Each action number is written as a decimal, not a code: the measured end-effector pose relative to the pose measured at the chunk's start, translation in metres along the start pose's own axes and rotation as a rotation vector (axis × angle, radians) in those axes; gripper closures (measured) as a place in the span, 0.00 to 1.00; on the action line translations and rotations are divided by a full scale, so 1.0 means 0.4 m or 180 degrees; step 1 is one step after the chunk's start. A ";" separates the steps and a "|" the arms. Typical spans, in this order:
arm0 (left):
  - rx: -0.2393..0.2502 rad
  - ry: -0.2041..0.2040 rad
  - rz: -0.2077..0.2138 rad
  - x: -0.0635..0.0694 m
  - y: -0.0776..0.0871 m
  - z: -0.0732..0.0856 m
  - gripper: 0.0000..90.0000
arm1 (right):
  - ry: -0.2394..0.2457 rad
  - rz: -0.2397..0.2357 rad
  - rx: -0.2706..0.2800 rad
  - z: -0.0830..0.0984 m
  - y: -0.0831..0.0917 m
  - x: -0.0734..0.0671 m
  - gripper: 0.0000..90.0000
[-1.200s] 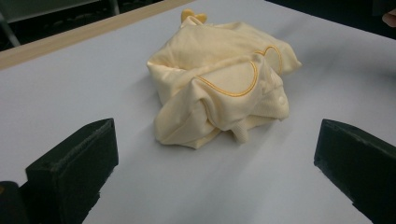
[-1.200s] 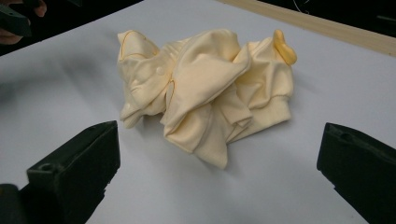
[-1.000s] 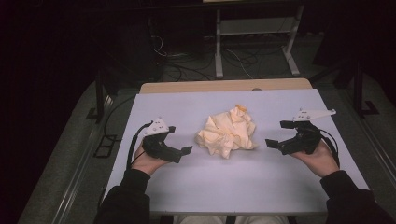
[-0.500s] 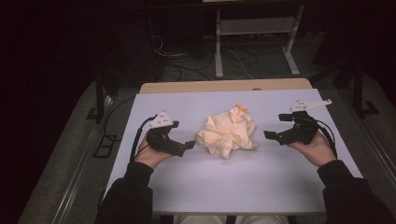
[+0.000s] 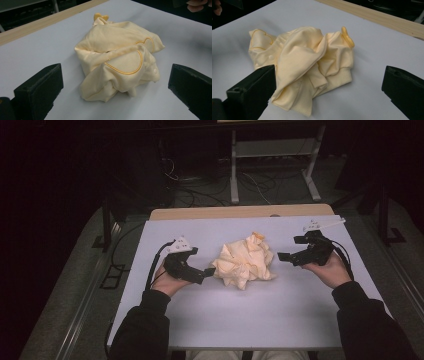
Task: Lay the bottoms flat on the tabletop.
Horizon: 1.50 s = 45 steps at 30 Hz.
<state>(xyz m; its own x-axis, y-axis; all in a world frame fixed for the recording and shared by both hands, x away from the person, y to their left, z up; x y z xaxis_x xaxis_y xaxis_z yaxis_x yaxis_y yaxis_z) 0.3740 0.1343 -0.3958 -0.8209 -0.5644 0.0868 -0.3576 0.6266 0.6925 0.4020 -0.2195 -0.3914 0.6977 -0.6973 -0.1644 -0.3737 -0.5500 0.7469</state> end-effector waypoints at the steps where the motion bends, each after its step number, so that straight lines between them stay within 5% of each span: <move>1: 0.0005 0.0006 0.0009 -0.001 -0.003 -0.001 0.00 | -0.0025 -0.0005 -0.0023 -0.003 -0.008 0.005 0.00; 33: -0.0014 0.0050 0.0207 0.013 -0.096 -0.015 0.00 | -0.0276 -0.0019 -0.0299 0.001 -0.151 0.047 0.00; 45: -0.0140 0.0053 0.0326 0.019 -0.132 -0.007 0.00 | -0.0437 -0.0061 -0.0450 0.021 -0.199 0.074 0.00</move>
<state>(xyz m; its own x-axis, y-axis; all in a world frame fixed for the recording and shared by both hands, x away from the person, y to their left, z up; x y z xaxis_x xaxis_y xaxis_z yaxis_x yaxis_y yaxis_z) 0.3877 0.0953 -0.4297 -0.8446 -0.5076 0.1703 -0.2519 0.6574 0.7101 0.4473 -0.2004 -0.4611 0.6104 -0.7487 -0.2586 -0.2647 -0.5005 0.8243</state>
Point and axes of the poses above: each handheld gripper's, and its own axes: y roughly backward along the jaws, z roughly out of its underside, x roughly to its right, the point moved 4 cm from there along -y, roughly forward along the jaws, and after that the axes turned 14 degrees about -x, right-handed, at the moved point
